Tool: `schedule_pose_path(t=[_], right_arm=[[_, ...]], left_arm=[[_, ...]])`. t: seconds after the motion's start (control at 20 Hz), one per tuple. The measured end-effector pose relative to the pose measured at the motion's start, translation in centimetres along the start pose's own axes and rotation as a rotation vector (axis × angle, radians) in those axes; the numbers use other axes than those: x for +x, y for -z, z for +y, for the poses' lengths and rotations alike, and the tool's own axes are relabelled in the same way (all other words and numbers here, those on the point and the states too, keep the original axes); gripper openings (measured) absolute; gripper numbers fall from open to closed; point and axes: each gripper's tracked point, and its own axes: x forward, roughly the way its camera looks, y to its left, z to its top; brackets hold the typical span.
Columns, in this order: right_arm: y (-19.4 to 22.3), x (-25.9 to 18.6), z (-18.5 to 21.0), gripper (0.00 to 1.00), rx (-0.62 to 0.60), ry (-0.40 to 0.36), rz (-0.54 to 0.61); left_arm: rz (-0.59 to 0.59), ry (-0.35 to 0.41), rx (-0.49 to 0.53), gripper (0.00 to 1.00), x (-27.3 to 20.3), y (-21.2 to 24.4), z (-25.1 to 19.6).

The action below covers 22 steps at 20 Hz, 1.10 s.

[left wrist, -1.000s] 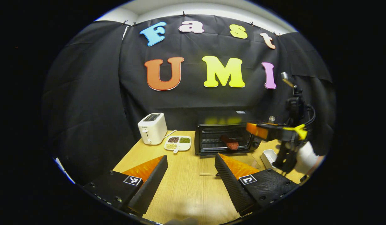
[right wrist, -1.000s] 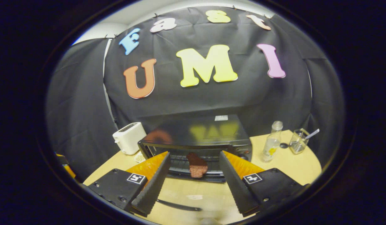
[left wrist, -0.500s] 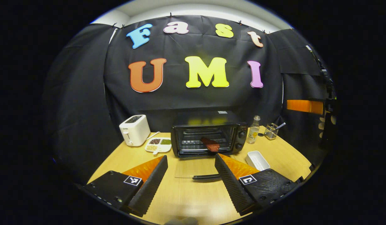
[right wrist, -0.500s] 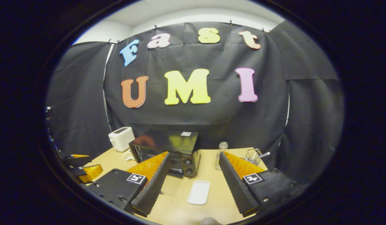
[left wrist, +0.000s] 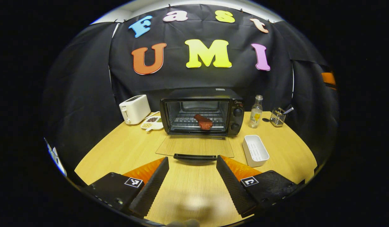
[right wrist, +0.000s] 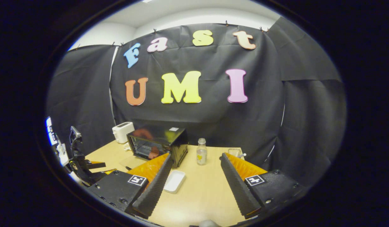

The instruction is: Open the electric oven with the left hand, put the food in, and close the electric oven.

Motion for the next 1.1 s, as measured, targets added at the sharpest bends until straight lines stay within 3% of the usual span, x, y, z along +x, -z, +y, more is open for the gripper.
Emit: schedule_pose_path(t=[0.3, 0.7, 1.1], right_arm=[[0.7, -0.6, 0.4, 0.99, 0.052, 0.047, 0.026], [-0.4, -0.5, 2.7, 0.99, 0.107, 0.160, 0.019], [0.6, -1.9, 1.9, 0.99, 0.107, 0.261, 0.058]], left_arm=[[0.081, 0.044, -0.008, 0.97, 3.6, 3.5, -2.2], [0.133, 0.106, 0.055, 0.98, 10.3, 6.0, -1.4], [0.133, 0.128, 0.099, 0.97, 13.1, 6.4, -1.0]])
